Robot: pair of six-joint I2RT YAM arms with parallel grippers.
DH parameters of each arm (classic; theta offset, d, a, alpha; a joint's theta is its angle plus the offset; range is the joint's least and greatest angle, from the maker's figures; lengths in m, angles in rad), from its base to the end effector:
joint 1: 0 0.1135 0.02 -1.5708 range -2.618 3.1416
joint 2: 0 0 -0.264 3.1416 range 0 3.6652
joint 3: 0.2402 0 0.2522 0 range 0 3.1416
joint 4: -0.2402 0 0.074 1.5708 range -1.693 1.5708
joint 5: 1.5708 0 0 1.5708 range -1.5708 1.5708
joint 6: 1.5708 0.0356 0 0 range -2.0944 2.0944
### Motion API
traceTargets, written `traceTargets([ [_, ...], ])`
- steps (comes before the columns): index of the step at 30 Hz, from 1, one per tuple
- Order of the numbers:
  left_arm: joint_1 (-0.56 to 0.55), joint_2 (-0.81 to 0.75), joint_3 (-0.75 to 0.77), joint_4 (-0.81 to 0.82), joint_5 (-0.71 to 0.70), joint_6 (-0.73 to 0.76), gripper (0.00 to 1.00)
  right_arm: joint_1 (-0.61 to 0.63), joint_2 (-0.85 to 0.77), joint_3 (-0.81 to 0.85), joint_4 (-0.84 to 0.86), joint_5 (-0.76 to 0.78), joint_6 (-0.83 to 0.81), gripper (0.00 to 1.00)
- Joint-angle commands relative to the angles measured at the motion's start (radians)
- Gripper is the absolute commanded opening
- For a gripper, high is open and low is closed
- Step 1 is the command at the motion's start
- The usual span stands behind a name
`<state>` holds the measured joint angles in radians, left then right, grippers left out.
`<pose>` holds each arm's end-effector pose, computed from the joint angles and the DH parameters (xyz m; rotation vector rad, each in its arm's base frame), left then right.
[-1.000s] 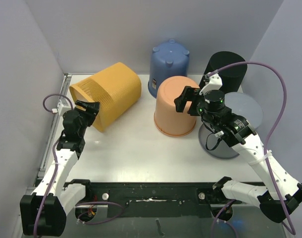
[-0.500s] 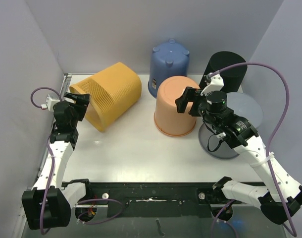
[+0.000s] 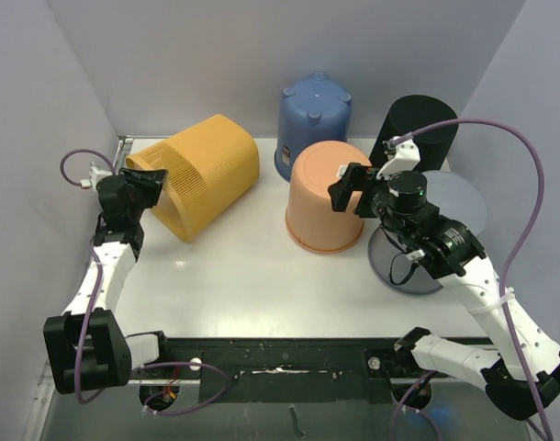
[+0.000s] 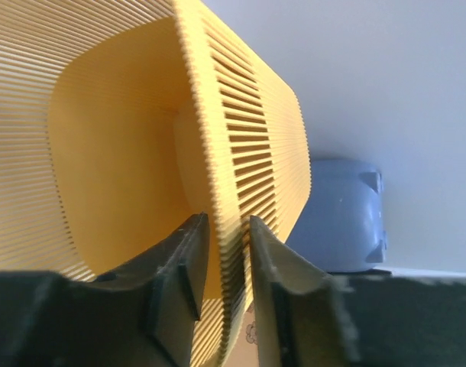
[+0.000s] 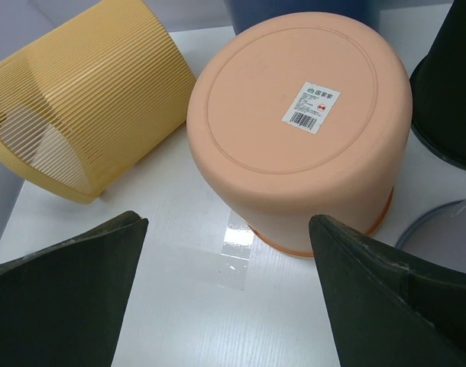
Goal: Turn the large container upside down
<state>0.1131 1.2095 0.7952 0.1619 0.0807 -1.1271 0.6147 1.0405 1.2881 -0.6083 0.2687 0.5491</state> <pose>0.2796 0.0289 0.2894 -1.0524 1.5759 -0.7794 0.1775 0.1137 0.4212 0.1179 1.9495 0.5195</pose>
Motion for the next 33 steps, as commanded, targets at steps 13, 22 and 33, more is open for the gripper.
traceTargets([
  [13, 0.083, 0.039, -0.174, 0.608, 0.241, -0.244, 0.00, -0.005, -0.005, 0.028, 0.025, -0.015, -0.020, 0.93],
  [22, 0.081, 0.221, -0.169, 1.132, 0.270, -0.427, 0.00, -0.005, 0.009, 0.033, 0.031, -0.030, -0.015, 0.93],
  [33, 0.040, 0.442, -0.179, 1.516, 0.197, -0.644, 0.00, -0.001, 0.035, 0.037, 0.046, -0.050, -0.011, 0.92],
])
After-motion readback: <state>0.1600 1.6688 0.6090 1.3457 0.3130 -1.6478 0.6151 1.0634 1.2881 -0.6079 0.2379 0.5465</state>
